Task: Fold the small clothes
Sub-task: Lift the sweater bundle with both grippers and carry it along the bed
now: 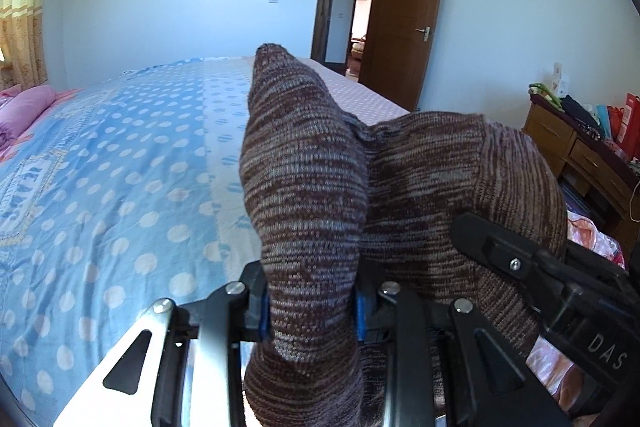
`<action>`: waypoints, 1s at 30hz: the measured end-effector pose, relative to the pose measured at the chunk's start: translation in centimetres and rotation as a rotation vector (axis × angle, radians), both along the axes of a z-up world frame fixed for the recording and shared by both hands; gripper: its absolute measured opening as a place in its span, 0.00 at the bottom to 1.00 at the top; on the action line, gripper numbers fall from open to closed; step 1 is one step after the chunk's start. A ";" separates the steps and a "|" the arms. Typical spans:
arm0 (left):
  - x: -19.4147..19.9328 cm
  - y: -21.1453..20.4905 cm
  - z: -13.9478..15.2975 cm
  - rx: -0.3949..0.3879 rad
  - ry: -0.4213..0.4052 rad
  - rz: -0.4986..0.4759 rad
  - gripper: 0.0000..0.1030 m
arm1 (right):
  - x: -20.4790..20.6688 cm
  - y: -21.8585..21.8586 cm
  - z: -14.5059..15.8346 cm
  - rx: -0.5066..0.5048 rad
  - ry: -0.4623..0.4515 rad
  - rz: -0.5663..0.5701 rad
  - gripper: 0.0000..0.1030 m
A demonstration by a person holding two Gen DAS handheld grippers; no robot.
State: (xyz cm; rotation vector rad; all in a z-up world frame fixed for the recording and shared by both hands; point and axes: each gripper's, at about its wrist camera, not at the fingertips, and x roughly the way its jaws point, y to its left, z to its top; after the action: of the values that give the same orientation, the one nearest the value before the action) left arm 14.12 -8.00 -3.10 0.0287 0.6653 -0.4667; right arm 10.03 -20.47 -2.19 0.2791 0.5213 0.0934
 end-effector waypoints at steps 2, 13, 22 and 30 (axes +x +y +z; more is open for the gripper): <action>-0.2 0.6 0.0 -0.005 0.003 0.014 0.30 | 0.1 0.5 -0.2 -0.015 0.000 0.005 0.22; -1.6 -0.1 -0.7 -0.023 -0.006 0.034 0.30 | -1.6 2.4 0.0 -0.184 -0.026 -0.032 0.22; -1.7 -2.7 -1.1 -0.052 0.015 -0.018 0.30 | -2.8 -0.2 -0.3 -0.214 -0.017 -0.102 0.22; -1.9 -6.7 -0.9 -0.051 0.002 -0.101 0.30 | -4.3 -3.4 0.0 -0.217 -0.012 -0.187 0.22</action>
State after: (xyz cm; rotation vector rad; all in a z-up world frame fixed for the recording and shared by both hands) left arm 12.18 -14.68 -4.00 0.0136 0.6559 -0.5812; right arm 5.68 -23.85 -2.23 0.1142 0.4863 -0.1427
